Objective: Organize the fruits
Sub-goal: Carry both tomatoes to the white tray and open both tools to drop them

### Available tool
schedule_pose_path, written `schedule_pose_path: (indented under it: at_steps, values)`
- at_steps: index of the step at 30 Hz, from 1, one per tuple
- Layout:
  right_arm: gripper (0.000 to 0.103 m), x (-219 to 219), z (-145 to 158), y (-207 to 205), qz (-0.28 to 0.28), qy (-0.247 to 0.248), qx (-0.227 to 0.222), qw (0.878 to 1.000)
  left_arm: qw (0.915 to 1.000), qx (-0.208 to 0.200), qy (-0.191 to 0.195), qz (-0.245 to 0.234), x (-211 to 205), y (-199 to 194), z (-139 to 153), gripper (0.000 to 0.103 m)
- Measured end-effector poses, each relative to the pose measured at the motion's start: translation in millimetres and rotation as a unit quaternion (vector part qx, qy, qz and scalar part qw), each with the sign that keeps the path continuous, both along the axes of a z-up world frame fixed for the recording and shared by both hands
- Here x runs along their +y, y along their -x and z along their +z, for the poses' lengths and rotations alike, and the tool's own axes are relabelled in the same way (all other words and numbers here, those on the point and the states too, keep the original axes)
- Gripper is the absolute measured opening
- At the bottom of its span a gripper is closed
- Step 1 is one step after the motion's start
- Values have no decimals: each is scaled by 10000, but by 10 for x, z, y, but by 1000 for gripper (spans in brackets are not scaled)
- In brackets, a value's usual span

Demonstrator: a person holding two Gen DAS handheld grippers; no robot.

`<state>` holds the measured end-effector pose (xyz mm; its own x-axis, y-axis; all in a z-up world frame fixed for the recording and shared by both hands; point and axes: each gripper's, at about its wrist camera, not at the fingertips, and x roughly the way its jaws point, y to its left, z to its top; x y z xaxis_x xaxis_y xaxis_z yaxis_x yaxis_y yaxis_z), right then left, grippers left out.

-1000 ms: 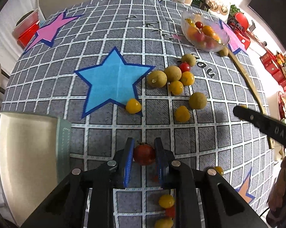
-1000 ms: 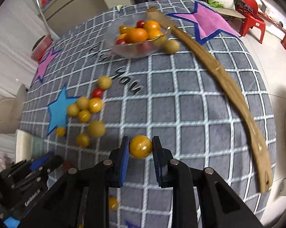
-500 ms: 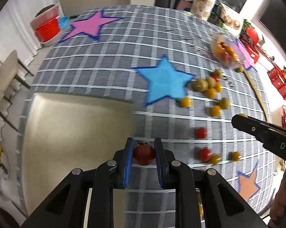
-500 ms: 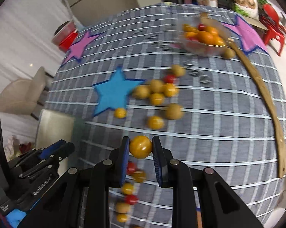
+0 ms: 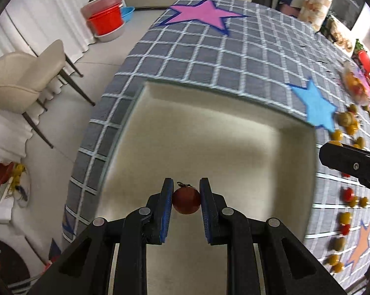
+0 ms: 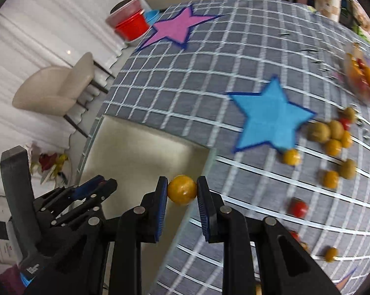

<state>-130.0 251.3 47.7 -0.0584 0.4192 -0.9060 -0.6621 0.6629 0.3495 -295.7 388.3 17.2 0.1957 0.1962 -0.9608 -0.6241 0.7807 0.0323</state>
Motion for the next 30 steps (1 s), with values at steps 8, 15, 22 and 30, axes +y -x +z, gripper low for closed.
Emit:
schedule_pose_path:
  at_steps: [8, 15, 22, 30]
  values:
    - [26, 396, -290, 105, 270, 385, -54, 9989, 9999, 78, -42, 82, 88, 36, -148, 23]
    - [27, 479, -474, 153, 391, 632, -161, 9971, 9993, 128, -307, -141, 1, 3, -153, 24]
    - [33, 491, -502, 143, 406, 573, -108, 9975, 9975, 64, -658, -229, -42, 25, -76, 83]
    - [83, 589, -384, 193, 457, 230, -37, 9987, 9974, 114, -612, -365, -76, 67, -38, 83]
